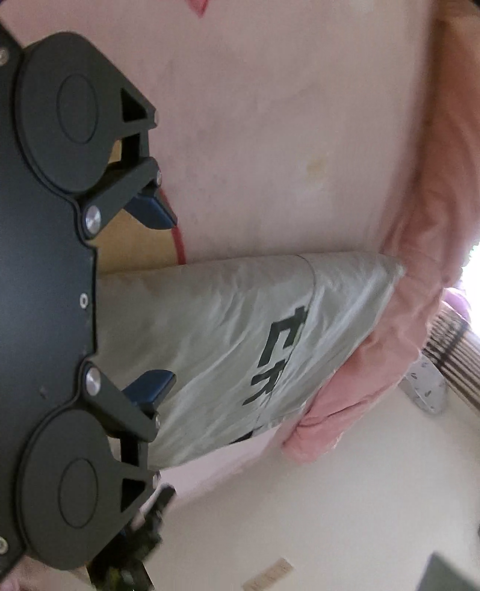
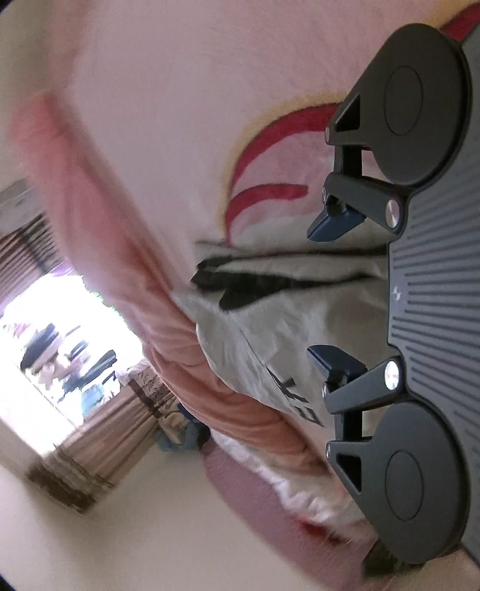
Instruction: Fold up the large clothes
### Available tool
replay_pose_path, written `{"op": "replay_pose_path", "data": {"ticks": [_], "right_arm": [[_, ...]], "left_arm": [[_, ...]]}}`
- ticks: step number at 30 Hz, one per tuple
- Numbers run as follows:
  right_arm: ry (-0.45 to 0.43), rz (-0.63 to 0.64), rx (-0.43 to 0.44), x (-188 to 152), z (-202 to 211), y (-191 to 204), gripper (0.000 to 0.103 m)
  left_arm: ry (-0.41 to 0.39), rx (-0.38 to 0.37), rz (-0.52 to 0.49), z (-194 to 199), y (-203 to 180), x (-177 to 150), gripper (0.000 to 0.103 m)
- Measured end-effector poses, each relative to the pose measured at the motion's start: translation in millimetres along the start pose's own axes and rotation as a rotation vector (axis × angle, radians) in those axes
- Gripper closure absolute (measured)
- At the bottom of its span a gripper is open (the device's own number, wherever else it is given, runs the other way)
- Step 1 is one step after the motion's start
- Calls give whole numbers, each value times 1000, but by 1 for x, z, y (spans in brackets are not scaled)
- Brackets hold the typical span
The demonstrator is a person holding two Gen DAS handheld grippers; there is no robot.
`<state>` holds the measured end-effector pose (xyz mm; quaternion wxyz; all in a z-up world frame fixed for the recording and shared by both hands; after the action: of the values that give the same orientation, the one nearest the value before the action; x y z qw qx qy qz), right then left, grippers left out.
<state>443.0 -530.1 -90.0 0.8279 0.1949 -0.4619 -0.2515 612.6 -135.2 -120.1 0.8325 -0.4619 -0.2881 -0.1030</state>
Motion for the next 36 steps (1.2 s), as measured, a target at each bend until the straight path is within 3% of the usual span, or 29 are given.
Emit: {"op": "replay_pose_path", "data": {"ticks": [4,8,13,15,21,23,25,26,28,30,33,36], "right_arm": [[74,-59,62,1,-29,-12,27],[82,-41,122,7,-46,-3,31],[115,-2,168,16,-66,13,28],[123,26,187,19,-70,18,22],[129,60,229,24,-82,31,14],[123,70,205,23,-83,35,14],[118,77,174,19,-82,36,21],[121,72,157,18,-82,36,32],[127,45,146,17,-80,33,48],[125,11,157,16,-77,31,65],[99,14,154,16,-66,42,76],[78,29,170,18,-51,60,82]], "left_arm": [[13,-65,19,-13,11,11,17],[21,-126,46,-26,16,22,15],[34,-217,104,-47,27,43,14],[33,-256,114,-54,28,49,8],[63,-272,73,-63,25,56,6],[60,-267,99,-64,26,59,6],[57,-253,117,-67,26,60,6],[56,-240,115,-68,24,59,8],[52,-140,77,-67,16,57,35],[52,-58,23,-65,3,55,49],[48,-9,-42,-62,-17,56,66],[44,-9,-86,-50,-30,59,73]]}}
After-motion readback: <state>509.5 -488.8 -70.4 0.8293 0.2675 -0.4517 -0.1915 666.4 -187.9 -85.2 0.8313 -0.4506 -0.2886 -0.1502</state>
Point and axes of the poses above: each gripper's, at about its wrist camera, not at the fingertips, and z roughly against the way its jaws point, y to its left, x to its top, the point moved 3 cm from there along -z, roughly the way its jaws point, and after that the axes turned 15 degrees about -x, right-handed, at the moved point
